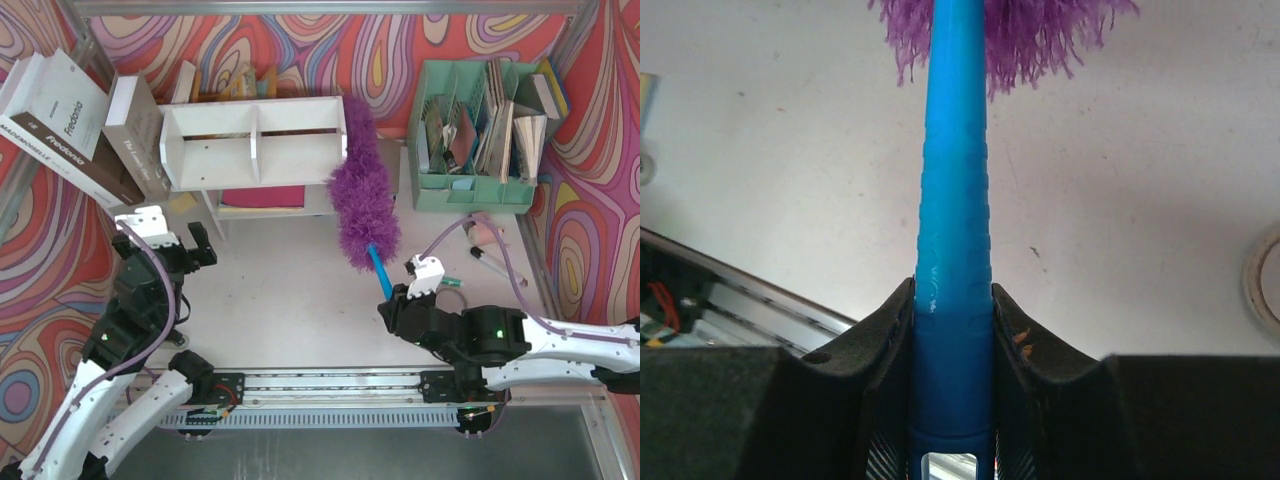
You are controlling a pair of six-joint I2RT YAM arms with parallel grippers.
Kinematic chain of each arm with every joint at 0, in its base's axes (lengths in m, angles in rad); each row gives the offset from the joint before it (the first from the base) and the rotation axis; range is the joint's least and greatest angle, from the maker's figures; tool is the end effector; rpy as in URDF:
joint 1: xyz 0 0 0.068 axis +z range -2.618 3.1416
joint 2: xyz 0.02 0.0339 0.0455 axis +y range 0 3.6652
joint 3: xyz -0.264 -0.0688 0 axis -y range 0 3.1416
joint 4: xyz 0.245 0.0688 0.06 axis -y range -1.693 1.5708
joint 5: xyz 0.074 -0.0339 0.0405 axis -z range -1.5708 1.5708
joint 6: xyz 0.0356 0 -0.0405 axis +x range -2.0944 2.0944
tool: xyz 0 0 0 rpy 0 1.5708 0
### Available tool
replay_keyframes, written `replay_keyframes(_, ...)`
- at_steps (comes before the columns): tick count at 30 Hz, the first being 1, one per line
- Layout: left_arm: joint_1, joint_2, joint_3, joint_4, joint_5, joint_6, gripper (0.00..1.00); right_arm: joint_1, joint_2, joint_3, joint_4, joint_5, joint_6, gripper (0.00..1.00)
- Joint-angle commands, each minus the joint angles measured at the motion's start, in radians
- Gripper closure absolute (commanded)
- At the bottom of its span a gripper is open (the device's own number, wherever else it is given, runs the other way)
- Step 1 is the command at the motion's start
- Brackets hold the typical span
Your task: Dust the bookshelf with a duster
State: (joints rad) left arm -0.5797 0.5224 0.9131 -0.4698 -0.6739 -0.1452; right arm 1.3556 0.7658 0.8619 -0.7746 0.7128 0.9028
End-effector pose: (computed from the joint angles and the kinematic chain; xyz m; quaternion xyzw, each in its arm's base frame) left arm 0.0928 -0.0342 0.3860 -0.0697 0.7253 0.0000 0.6849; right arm 0.0540 0.1380 0.3164 -0.0431 0.8576 0.2311 0.4574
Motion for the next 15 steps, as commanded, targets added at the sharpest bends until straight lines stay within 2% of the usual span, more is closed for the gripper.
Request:
replay_keyframes(1, 0.007, 0.027, 0.023, -0.011, 0.002, 0.017, 0.02, 0.005, -0.015, -0.082, 0.006, 0.022, 0.056, 1.0)
replay_keyframes(9, 0.007, 0.024, 0.009, -0.005, -0.003, 0.014, 0.01, 0.004, -0.014, -0.214, 0.05, -0.034, 0.138, 1.0)
replay_keyframes(15, 0.007, 0.021, 0.001, 0.002, -0.009, 0.02, 0.01, 0.004, -0.009, -0.153, 0.043, -0.003, 0.093, 1.0)
